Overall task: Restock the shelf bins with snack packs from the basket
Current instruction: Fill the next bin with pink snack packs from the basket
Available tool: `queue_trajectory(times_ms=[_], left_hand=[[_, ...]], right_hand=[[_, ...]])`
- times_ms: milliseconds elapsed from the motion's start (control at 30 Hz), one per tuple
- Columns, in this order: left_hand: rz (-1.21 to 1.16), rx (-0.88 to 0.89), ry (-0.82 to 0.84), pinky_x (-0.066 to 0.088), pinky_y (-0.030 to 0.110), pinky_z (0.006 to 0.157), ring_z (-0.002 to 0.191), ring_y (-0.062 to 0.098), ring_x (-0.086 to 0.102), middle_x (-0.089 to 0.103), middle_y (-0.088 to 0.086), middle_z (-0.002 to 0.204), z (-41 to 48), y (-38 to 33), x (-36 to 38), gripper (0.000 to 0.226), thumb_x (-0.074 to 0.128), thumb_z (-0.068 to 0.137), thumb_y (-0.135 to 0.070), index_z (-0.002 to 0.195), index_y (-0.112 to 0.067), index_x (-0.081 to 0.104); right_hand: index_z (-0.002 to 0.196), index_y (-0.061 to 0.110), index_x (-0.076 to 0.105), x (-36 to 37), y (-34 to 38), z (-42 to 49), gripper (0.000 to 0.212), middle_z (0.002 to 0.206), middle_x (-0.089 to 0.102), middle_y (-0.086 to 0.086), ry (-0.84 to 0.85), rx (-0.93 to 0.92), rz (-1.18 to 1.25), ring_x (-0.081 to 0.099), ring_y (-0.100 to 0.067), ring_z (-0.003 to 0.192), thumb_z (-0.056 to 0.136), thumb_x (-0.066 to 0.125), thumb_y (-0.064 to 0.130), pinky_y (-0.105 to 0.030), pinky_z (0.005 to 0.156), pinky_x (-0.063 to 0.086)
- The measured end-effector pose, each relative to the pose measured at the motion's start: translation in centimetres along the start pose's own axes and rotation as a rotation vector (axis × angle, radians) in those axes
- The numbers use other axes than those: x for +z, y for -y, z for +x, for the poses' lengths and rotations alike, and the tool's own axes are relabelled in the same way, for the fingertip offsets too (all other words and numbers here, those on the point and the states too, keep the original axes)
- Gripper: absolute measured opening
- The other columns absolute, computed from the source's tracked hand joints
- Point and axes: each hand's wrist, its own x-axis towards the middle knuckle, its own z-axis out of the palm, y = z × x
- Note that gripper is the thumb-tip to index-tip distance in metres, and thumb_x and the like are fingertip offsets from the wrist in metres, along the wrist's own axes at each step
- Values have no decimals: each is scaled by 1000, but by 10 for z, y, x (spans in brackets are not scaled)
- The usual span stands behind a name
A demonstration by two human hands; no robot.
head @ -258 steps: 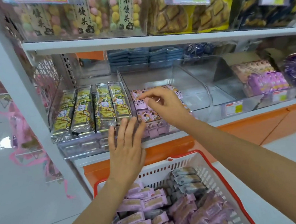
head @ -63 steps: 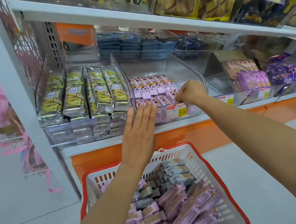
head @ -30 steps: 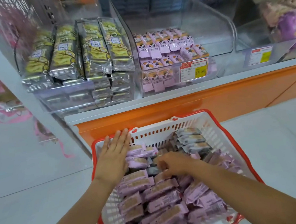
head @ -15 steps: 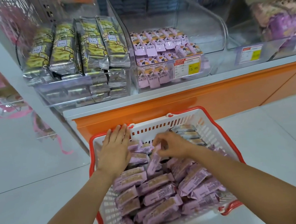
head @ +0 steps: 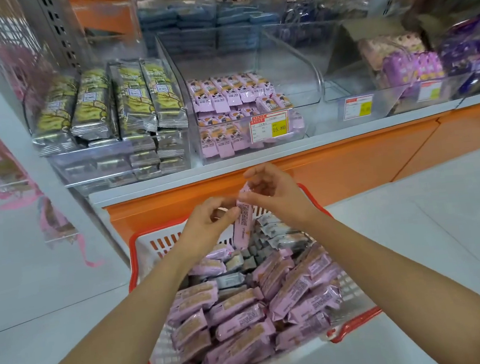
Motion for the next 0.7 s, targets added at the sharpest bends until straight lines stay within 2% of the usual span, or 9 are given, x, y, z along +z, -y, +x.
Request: queue_trajectory(times_ms=[167, 300, 333, 400, 467, 500, 567, 633, 700], left_hand=[[-134, -16, -127, 52, 25, 80, 90, 14, 64, 70, 11, 106, 6, -15, 0, 22, 51, 102, -17, 115, -5, 64], [-339, -2, -190, 55, 34, 90, 96, 28, 69, 70, 20, 107, 12, -34, 2, 20, 49, 103, -17, 110, -4, 61], [-360, 4, -193, 54, 36, 89, 96, 28, 69, 70, 20, 106, 14, -38, 3, 20, 49, 103, -17, 111, -4, 61], [-304, 50, -237, 52, 27, 85, 92, 15, 68, 70, 11, 103, 16, -47, 6, 19, 50, 103, -18, 115, -7, 60], [34, 202, -404, 44, 14, 81, 92, 3, 59, 62, -1, 107, 17, -54, 5, 24, 52, 102, -17, 124, -12, 57], [276, 317, -512, 42, 15, 83, 97, 5, 56, 59, -1, 111, 17, -56, 1, 28, 53, 100, -16, 128, -13, 56], [702, 526, -638, 40, 30, 96, 117, 19, 51, 57, 7, 124, 21, -57, -9, 38, 54, 94, -14, 132, -11, 55], [970, 550, -606, 25, 45, 114, 138, 29, 36, 49, 12, 144, 29, -56, -15, 53, 56, 88, -15, 140, -10, 50], [1125, 457, -522, 5, 49, 123, 150, 29, 16, 30, 11, 159, 36, -54, -15, 72, 62, 86, -17, 152, -11, 34]], right_hand=[[126, 16, 47, -14, 13, -5, 56, 113, 62, -6, 81, 1, 0, 62, -21, 97, 80, 80, 21, -35, 87, 52], [116, 15, 50, -16, 17, -10, 46, 111, 63, -4, 108, -20, -155, 62, -20, 92, 81, 79, 15, -39, 80, 54], [115, 15, 51, -18, 19, -11, 43, 110, 63, -5, 86, -36, -157, 62, -22, 93, 82, 78, 14, -40, 80, 55], [114, 17, 54, -23, 27, -10, 40, 108, 63, -5, 37, -63, -146, 61, -23, 96, 82, 77, 12, -41, 80, 55], [115, 20, 57, -31, 40, -7, 40, 103, 63, -3, -34, -85, -130, 61, -18, 91, 82, 77, 9, -38, 78, 56], [114, 20, 57, -35, 47, -5, 40, 100, 62, -2, -84, -103, -121, 60, -15, 87, 81, 77, 8, -35, 75, 56], [113, 19, 58, -44, 64, 3, 40, 94, 62, -1, -196, -140, -142, 58, -13, 80, 80, 77, 9, -33, 71, 56], [113, 18, 59, -55, 81, 20, 38, 91, 61, -7, -280, -172, -214, 57, -15, 76, 80, 78, 13, -30, 68, 55], [109, 22, 60, -65, 94, 46, 35, 90, 63, -13, -321, -164, -321, 58, -15, 70, 80, 79, 21, -30, 64, 55]])
